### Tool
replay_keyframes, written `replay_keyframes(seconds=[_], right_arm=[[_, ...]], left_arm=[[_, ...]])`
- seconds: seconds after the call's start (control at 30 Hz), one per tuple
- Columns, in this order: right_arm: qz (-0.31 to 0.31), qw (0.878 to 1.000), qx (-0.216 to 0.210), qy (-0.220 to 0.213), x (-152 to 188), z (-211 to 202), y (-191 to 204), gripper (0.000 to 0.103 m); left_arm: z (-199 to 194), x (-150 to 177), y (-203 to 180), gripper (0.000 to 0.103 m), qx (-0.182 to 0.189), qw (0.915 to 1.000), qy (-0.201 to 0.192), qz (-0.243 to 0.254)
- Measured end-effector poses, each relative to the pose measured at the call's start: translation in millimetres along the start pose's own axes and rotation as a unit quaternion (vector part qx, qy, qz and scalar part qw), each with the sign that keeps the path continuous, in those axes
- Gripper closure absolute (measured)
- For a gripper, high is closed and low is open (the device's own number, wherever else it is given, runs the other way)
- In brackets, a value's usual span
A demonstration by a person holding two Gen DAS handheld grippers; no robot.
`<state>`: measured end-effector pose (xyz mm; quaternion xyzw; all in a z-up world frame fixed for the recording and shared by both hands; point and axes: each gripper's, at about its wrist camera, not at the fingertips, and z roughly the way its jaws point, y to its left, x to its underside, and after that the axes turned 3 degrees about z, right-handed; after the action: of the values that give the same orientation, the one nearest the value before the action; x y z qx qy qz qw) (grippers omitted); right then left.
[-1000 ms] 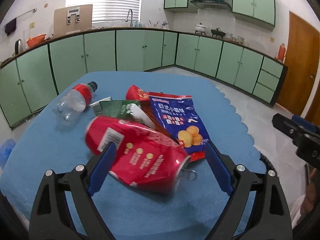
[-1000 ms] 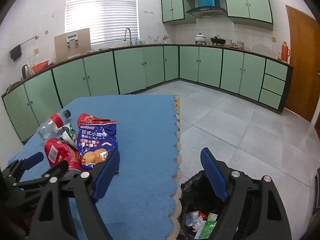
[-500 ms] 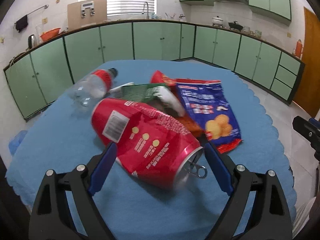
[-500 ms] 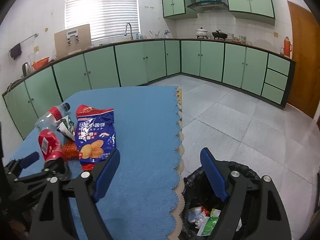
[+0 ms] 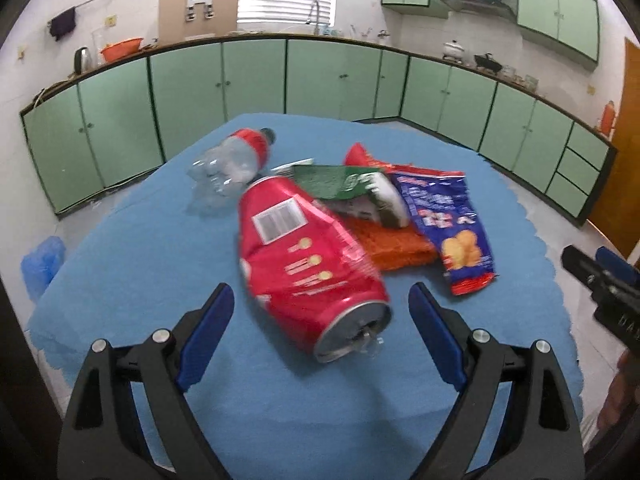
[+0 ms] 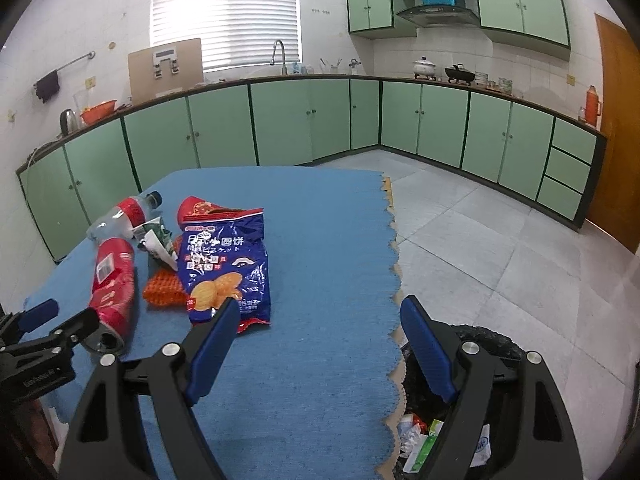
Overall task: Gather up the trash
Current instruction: 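Grasp the red crushed can with the left tool and lift it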
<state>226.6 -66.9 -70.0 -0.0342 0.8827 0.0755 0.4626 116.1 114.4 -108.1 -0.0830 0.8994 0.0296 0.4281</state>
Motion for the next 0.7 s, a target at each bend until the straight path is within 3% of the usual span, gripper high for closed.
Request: replay_keyframes(seconds=[0.17, 0.43, 0.6, 0.7], right_arm=[[0.005, 1.0, 0.003, 0.001, 0, 1, -3, 0.022], [0.012, 1.0, 0.004, 0.008, 3, 7, -9, 0.022], [0.014, 1.0, 0.004, 0.012, 5, 10, -11, 0.022], [0.013, 1.0, 0.004, 0.013, 6, 11, -11, 0.022]], left_arm=[[25, -4, -22, 0.017, -0.018, 0.9994, 0.007, 0.029], [46, 2, -20, 0.017, -0.033, 0.9988, 0.024, 0.027], [40, -1, -7, 0.052, -0.021, 0.9997, 0.013, 0.004], [34, -2, 1, 0.06, -0.003, 0.9999, 0.008, -0.006]])
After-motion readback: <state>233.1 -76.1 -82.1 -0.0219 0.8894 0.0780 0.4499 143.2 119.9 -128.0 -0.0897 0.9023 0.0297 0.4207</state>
